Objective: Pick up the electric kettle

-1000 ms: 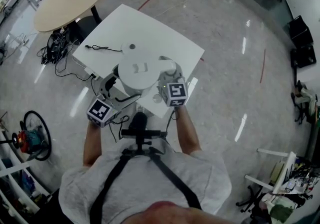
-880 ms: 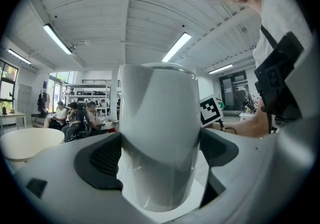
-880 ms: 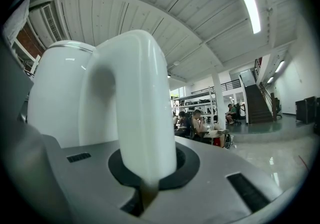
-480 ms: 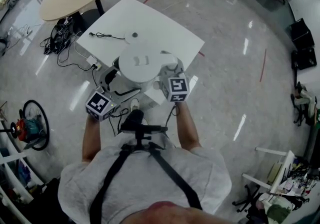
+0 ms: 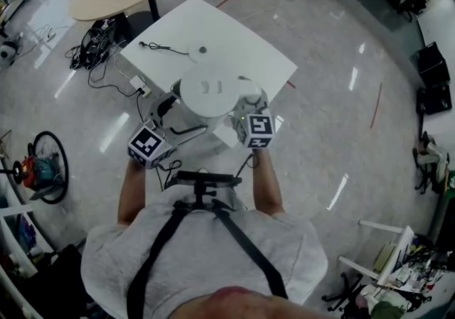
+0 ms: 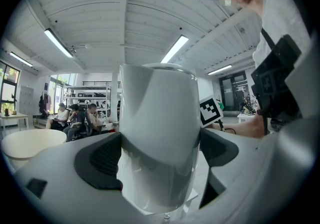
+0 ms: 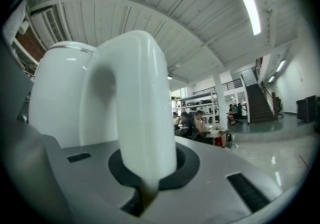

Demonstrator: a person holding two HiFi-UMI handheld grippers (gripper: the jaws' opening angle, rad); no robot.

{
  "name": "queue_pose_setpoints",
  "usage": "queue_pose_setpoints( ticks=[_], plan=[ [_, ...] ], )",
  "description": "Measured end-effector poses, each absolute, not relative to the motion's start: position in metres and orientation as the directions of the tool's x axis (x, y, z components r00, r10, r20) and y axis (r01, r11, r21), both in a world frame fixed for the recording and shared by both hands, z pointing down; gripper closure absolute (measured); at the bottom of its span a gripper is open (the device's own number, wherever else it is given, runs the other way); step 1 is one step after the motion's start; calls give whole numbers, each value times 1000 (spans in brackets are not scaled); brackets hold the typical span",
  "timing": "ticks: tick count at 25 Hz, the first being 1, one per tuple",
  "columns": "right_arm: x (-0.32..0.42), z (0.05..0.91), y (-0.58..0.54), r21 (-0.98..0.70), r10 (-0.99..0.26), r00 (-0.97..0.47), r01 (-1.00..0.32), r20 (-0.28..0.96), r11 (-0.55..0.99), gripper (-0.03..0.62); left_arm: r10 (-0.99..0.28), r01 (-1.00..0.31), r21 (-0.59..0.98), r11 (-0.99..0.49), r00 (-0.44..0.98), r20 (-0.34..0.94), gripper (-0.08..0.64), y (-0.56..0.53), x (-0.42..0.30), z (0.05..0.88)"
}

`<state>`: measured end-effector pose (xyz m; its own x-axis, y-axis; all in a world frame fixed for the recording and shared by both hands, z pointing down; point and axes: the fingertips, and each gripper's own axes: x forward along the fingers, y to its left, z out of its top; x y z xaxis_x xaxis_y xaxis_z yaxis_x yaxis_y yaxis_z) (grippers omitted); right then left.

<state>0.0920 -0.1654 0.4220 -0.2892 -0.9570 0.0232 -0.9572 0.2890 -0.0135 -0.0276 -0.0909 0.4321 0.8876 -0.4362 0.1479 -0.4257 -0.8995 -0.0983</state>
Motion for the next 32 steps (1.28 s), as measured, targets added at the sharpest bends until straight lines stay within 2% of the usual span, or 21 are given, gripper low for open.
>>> queue_pose_setpoints(
  ticks=[17, 32],
  plan=[
    [74, 413, -131, -11, -975, -220, -975, 38, 220, 584, -342, -331, -94, -939, 929, 140, 58, -69, -50, 421],
    [55, 417, -117, -7, -975, -219, -976, 37, 219, 584, -324, -313, -97, -945, 936, 138, 58, -57, -72, 420]
  ],
)
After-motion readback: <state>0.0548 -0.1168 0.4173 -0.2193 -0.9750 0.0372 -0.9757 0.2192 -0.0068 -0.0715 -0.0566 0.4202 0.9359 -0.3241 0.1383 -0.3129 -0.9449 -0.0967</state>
